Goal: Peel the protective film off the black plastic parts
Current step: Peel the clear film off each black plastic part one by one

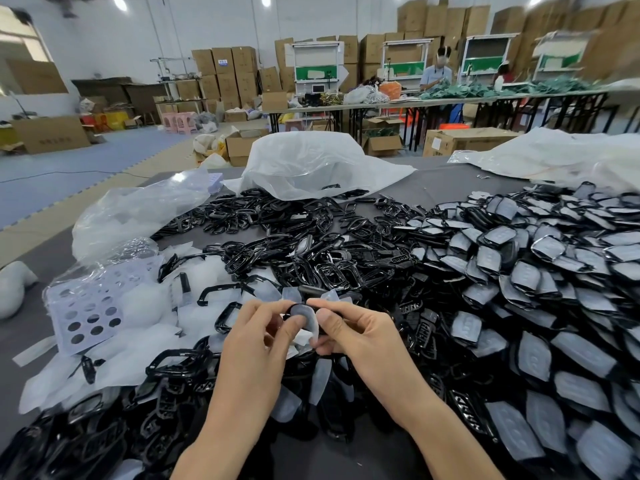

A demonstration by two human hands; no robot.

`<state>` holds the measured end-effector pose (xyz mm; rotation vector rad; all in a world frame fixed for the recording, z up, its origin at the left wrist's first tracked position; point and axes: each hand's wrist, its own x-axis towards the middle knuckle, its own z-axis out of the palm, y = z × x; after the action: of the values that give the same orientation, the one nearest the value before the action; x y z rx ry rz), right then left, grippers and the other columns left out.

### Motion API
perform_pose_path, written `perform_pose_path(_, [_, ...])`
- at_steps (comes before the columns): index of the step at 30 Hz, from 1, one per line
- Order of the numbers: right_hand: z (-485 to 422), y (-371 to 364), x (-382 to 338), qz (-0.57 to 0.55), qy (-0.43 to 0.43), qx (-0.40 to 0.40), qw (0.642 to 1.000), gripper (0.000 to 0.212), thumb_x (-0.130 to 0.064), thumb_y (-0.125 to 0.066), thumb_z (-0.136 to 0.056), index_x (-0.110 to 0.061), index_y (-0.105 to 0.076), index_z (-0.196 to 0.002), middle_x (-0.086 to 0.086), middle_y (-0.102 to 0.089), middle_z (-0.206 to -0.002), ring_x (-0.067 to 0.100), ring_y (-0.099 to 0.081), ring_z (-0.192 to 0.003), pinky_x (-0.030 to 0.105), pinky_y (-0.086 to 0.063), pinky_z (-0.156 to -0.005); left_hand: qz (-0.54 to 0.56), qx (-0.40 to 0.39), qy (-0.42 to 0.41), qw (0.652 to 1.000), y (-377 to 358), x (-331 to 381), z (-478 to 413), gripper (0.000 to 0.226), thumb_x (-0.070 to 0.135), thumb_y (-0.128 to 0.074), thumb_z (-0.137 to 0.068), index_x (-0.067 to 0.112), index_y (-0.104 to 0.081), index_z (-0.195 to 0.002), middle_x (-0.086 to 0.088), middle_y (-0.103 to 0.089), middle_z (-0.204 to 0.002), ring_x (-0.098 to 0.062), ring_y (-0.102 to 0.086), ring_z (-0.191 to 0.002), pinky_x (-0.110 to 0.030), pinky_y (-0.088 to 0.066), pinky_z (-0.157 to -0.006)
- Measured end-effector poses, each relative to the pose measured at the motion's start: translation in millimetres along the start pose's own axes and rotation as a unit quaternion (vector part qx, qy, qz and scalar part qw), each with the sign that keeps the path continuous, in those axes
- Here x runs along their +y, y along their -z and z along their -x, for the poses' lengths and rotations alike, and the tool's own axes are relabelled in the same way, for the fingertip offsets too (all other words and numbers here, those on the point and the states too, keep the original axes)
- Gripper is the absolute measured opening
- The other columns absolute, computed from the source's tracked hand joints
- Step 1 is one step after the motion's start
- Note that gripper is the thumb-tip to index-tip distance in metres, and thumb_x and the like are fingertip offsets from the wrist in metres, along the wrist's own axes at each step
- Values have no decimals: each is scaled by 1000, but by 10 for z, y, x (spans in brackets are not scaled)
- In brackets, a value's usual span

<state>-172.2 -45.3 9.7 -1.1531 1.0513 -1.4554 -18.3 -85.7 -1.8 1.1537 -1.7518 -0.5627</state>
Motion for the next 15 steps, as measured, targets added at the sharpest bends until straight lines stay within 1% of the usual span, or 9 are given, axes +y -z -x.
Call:
perform_pose_path(2, [-1,-21,-9,-11,1,-8,1000,26,-32,-65,-90,-20,-77,-110,1,-78,-87,12,-72,-76,19,-56,-73,32,-14,26,999,5,12,2,10,33,-67,-90,42,-66,-85,18,-59,-91,-3,-60,-82,-9,-43,-70])
perform_pose_path(3, [-2,-27,-12,-5,2,-8,1000,22,-33,-68,-87,-24,-78,-106,2,-78,-87,11,-72,-77,18,-56,-74,51,-21,40,998,7,24,5,10,33,-66,-91,40,-66,-84,17,-62,-89,-4,-61,-79,-10,-44,-69])
perform_pose_path(5, [-8,-20,11,26,13,6,1000,14,-22,-74,-89,-30,-77,-100,3,-77,-84,11,-72,-75,17,-55,-73,89,-42,63,993,10,51,6,9,32,-66,-91,39,-67,-86,16,-66,-80,-2,-60,-69,-13,-45,-65])
perform_pose_path(7, [-17,-1,37,42,24,32,998,21,-11,-69,-93,-30,-73,-99,3,-77,-82,13,-73,-75,19,-56,-72,124,-70,64,988,14,81,8,8,29,-65,-93,35,-69,-91,13,-66,-74,-2,-59,-66,-16,-47,-64])
perform_pose_path(10, [-26,29,38,27,23,46,998,19,-10,-68,-94,-28,-71,-100,5,-76,-80,17,-74,-77,22,-57,-71,168,-90,62,980,25,122,12,14,22,-59,-97,31,-70,-98,11,-69,-74,-1,-64,-70,-14,-50,-69])
perform_pose_path(13, [-29,26,30,15,17,26,999,17,-11,-66,-95,-26,-73,-102,6,-75,-78,17,-74,-75,21,-57,-69,177,-89,62,978,25,125,16,20,20,-56,-98,36,-69,-96,4,-69,-71,-4,-64,-68,-17,-52,-69])
perform_pose_path(15, [-26,13,21,-6,13,17,1000,15,-13,-64,-97,-23,-73,-103,8,-75,-79,18,-74,-74,21,-57,-69,168,-91,54,980,27,129,18,27,17,-55,-98,42,-65,-96,2,-65,-66,-5,-61,-64,-15,-49,-66])
